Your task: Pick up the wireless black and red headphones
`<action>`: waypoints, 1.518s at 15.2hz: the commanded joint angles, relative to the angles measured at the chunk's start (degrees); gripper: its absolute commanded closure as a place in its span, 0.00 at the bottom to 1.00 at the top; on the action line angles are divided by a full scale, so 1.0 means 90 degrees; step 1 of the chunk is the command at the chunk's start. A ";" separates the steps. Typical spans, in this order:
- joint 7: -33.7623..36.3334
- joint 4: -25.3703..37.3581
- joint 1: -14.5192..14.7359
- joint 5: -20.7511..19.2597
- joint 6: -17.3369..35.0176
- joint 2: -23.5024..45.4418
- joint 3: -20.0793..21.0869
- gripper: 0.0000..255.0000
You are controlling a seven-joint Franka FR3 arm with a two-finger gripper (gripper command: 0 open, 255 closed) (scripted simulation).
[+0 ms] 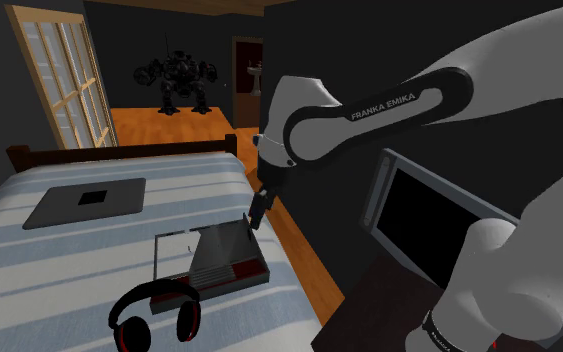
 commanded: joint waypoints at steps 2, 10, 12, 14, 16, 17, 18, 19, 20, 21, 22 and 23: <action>-0.0392 0.0228 0.0197 0.0096 0.0479 0.0523 0.0114 0.00; -0.1287 0.1013 0.0670 0.0204 0.1497 0.1872 0.0520 0.00; -0.1489 0.1233 0.0776 0.0188 0.1709 0.2195 0.0632 0.00; -0.1681 0.1459 0.0882 0.0150 0.1905 0.2512 0.0746 0.00; -0.1862 0.1690 0.0989 0.0092 0.2087 0.2823 0.0857 0.00; -0.1948 0.1808 0.1045 0.0055 0.2173 0.2977 0.0910 0.00; -0.2032 0.1926 0.1102 0.0014 0.2256 0.3129 0.0963 0.00; -0.2057 0.1961 0.1118 0.0001 0.2279 0.3173 0.0978 0.00; -0.2066 0.1937 0.1122 -0.0001 0.2355 0.3226 0.0978 0.00; -0.2076 0.1914 0.1126 -0.0003 0.2430 0.3279 0.0977 0.00; -0.2086 0.1893 0.1130 -0.0005 0.2504 0.3334 0.0976 0.00; -0.2096 0.1873 0.1134 -0.0007 0.2579 0.3389 0.0974 0.00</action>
